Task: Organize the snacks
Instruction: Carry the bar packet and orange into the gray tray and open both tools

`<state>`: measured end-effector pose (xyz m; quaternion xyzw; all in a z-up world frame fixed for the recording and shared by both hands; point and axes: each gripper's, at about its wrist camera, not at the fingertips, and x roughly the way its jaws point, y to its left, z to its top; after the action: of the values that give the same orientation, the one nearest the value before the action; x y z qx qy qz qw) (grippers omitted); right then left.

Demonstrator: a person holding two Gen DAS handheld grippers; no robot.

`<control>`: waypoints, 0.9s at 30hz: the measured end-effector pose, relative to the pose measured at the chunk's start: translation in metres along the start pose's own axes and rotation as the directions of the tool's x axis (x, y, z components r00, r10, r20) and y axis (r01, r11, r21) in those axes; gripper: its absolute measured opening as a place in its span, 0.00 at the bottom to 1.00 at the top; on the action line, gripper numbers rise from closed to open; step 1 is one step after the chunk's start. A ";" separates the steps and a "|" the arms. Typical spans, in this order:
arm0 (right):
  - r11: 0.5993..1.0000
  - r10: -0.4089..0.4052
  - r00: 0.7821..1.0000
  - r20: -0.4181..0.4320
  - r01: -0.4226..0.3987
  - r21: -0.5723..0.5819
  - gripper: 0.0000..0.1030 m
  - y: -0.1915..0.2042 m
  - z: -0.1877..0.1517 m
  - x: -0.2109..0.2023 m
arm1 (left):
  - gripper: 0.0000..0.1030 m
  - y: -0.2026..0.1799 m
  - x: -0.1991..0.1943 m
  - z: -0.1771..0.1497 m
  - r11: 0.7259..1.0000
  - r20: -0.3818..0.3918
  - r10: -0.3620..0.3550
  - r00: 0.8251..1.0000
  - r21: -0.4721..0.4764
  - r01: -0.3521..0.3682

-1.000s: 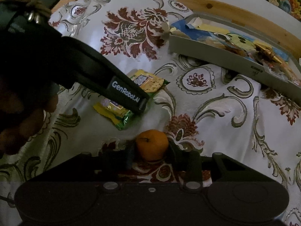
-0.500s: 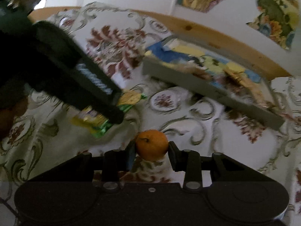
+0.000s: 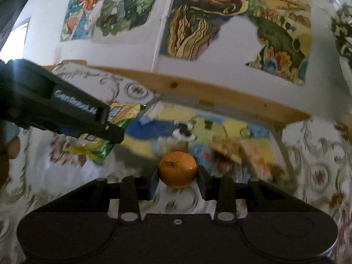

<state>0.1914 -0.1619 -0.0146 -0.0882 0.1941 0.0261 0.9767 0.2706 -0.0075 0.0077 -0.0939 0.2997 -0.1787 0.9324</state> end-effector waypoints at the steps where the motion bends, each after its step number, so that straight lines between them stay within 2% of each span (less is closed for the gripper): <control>1: 1.000 0.000 1.000 0.008 0.000 -0.005 0.37 -0.004 0.007 0.009 | 0.49 -0.002 0.008 0.007 1.000 0.005 0.006 1.000 0.005 -0.006; 6: 1.000 0.001 0.999 0.035 0.000 -0.025 0.38 -0.027 0.032 0.055 | 0.49 -0.009 0.054 0.035 0.998 -0.015 0.059 0.998 0.018 -0.059; 11: 0.992 -0.021 0.998 0.066 0.029 -0.120 0.38 -0.039 0.025 0.091 | 0.49 -0.011 0.084 0.045 0.996 -0.052 0.080 0.995 0.040 -0.078; 16: 0.998 -0.009 1.000 0.028 0.011 -0.067 0.38 -0.051 0.026 0.119 | 0.49 -0.012 0.108 0.047 0.993 -0.094 0.104 0.990 0.061 -0.099; 22: 1.000 0.012 1.000 -0.007 -0.012 -0.025 0.39 -0.056 0.025 0.129 | 0.50 -0.009 0.120 0.047 0.993 -0.133 0.116 0.984 0.036 -0.112; 27: 1.000 0.014 1.000 -0.003 -0.014 0.007 0.51 -0.061 0.026 0.124 | 0.52 -0.005 0.114 0.051 0.992 -0.129 0.122 0.984 -0.002 -0.124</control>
<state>0.3213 -0.2153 -0.0286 -0.0833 0.1965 0.0320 0.9764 0.3860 -0.0530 -0.0095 -0.0681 0.3651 -0.1250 0.9200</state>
